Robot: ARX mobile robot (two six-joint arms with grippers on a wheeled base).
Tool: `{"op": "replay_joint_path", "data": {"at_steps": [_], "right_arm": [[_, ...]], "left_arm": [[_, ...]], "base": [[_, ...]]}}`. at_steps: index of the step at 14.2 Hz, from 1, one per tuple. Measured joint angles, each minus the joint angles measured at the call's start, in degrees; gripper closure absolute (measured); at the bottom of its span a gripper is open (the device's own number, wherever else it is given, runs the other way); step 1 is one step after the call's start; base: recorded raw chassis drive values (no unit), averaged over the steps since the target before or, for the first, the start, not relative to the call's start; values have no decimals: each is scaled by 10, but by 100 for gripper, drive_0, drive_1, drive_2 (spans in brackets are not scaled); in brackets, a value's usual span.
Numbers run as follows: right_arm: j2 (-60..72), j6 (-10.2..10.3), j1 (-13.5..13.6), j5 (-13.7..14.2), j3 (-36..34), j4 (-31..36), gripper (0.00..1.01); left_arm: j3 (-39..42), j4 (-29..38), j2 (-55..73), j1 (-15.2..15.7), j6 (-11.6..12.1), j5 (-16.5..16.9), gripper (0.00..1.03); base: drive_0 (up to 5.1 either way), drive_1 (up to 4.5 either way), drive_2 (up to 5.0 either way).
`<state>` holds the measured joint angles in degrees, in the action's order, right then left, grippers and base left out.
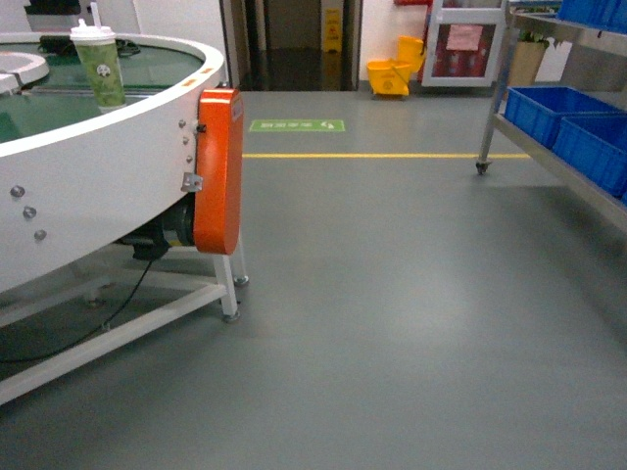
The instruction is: Pick red block from blue box to shelf
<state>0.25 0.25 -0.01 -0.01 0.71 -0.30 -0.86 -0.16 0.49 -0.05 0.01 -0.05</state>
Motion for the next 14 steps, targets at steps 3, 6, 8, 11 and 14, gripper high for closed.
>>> {"op": "replay_joint_path", "data": {"at_steps": [3, 6, 8, 11, 14], "right_arm": [[0, 0, 0, 0, 0, 3, 72], [0, -1, 0, 0, 0, -1, 72], [0, -1, 0, 0, 0, 0, 72], [0, -1, 0, 0, 0, 0, 72], [0, -1, 0, 0, 0, 0, 72]], "left_arm": [[0, 2, 0, 1, 0, 0, 5], [0, -2, 0, 0, 0, 0, 5], [0, 0, 0, 0, 0, 0, 5], [0, 0, 0, 0, 0, 0, 5], [0, 0, 0, 0, 0, 0, 5]], "base": [[-121, 164, -407], [-157, -157, -157], [-159, -159, -159], [-170, -170, -170], [-150, -150, -150]]}}
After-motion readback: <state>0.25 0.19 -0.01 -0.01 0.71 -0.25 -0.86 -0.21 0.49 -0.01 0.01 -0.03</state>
